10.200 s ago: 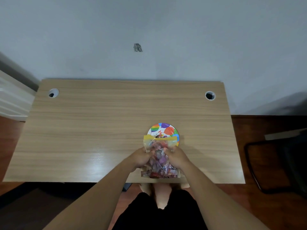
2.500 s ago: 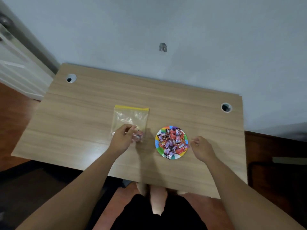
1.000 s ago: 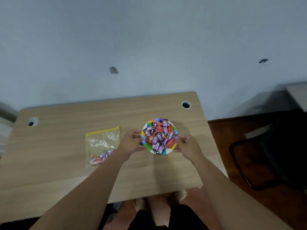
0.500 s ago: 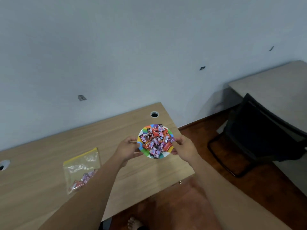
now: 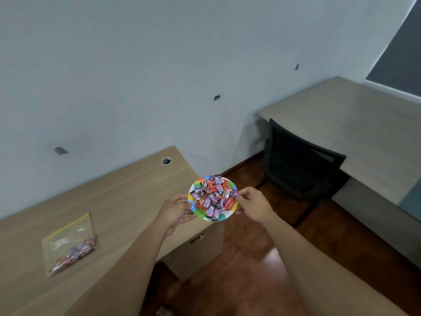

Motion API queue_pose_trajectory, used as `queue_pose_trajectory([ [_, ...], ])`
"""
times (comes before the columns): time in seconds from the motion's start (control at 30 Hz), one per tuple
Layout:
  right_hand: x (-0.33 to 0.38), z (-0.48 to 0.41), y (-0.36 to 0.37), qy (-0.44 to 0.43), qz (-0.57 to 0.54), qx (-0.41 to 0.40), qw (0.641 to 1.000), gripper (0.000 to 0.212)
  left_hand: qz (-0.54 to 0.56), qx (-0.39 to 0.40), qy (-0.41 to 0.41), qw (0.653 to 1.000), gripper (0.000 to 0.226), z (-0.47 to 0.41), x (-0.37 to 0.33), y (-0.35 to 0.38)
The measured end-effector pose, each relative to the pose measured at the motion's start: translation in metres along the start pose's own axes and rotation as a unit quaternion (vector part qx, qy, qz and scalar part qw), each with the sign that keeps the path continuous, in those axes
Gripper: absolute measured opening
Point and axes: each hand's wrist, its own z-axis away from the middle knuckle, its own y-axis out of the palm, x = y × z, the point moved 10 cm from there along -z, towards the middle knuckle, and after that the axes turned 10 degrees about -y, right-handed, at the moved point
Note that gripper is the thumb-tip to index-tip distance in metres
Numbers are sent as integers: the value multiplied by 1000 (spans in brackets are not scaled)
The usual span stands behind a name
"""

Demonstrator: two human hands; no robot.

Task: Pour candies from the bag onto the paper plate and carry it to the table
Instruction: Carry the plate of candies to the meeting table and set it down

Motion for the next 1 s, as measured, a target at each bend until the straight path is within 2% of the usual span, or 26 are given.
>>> queue_pose_trajectory([
  [0.47,-106,90,-207,65,-61,-141,986,14,-146,99,1,984,27,26,26,237],
  [1.0,-246,149,-467,169,-79,-319,929,14,-278,253,-14,926,28,14,47,585],
])
